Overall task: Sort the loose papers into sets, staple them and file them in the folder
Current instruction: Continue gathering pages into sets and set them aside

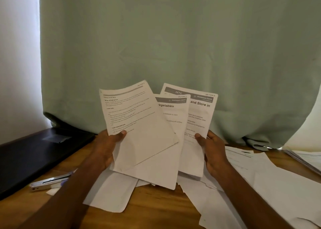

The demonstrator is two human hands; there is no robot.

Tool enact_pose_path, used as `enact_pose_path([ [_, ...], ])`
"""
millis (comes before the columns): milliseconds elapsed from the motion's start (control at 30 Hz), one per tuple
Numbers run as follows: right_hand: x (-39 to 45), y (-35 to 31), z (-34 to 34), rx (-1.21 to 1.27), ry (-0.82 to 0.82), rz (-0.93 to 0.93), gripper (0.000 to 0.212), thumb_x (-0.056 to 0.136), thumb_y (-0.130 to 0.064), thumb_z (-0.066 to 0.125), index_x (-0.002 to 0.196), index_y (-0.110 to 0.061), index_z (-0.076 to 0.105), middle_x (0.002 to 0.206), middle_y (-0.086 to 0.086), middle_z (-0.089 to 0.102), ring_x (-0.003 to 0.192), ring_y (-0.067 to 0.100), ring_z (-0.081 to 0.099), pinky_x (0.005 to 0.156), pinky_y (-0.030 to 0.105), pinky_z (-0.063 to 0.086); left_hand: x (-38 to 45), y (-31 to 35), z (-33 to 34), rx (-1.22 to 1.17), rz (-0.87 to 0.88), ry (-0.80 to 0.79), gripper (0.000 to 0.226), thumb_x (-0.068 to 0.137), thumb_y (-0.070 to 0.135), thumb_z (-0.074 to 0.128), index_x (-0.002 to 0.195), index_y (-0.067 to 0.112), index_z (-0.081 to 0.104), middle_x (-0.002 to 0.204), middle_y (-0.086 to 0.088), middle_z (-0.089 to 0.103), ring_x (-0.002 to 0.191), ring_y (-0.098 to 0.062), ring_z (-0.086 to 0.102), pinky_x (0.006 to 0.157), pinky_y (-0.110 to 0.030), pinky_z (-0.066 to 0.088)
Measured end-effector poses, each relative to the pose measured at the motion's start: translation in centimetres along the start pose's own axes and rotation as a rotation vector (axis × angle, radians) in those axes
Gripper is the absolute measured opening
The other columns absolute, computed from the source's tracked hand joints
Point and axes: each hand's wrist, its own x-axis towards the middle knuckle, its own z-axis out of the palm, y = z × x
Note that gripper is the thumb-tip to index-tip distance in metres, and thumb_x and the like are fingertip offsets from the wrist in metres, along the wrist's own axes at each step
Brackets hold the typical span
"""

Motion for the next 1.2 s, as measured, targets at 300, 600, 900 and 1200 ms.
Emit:
enact_pose_path([
  [300, -0.5, 0.5, 0.4, -0.02, -0.125, 0.053, 0.025, 0.094, -0.008, 0.069, 0.113, -0.024, 0.071, 0.109, -0.001, 0.078, 0.098, 0.023, 0.076, 0.085, 0.047, 0.062, 0.6, -0.7, 0.1, -0.026, 0.05, 0.091, 0.038, 0.093, 0.0, 0.071, 0.127, 0.018, 0.067, 0.118, 0.003, 0.072, 0.113, -0.019, 0.066, 0.109, -0.045, 0.048],
  [600, -0.9, 0.7, 1.3, -0.019, -0.172, 0.075, 0.029, 0.095, -0.007, 0.067, 0.12, -0.023, 0.07, 0.113, 0.001, 0.078, 0.1, 0.026, 0.075, 0.089, 0.051, 0.061, 0.8, -0.9, 0.2, -0.017, 0.072, 0.119, 0.037, 0.091, -0.004, 0.073, 0.119, 0.021, 0.067, 0.112, 0.007, 0.072, 0.106, -0.014, 0.066, 0.097, -0.036, 0.051],
  [900, -1.1, 0.6, 2.0, 0.072, -0.175, 0.126, 0.031, 0.107, -0.019, 0.051, 0.135, -0.019, 0.063, 0.121, 0.006, 0.075, 0.111, 0.032, 0.071, 0.101, 0.058, 0.053, -0.8, -1.3, 1.6, 0.093, 0.141, 0.078, 0.041, 0.089, -0.008, 0.073, 0.111, 0.025, 0.065, 0.101, 0.01, 0.076, 0.096, -0.009, 0.071, 0.076, -0.021, 0.056],
  [1200, -1.2, 0.5, 2.3, 0.065, -0.195, 0.1, 0.033, 0.096, -0.011, 0.067, 0.128, -0.014, 0.066, 0.123, 0.01, 0.073, 0.112, 0.034, 0.07, 0.101, 0.054, 0.053, -1.5, -1.7, 2.6, 0.119, 0.115, 0.003, 0.048, 0.085, -0.006, 0.078, 0.12, 0.022, 0.062, 0.106, 0.01, 0.074, 0.099, -0.008, 0.07, 0.068, -0.012, 0.056],
])
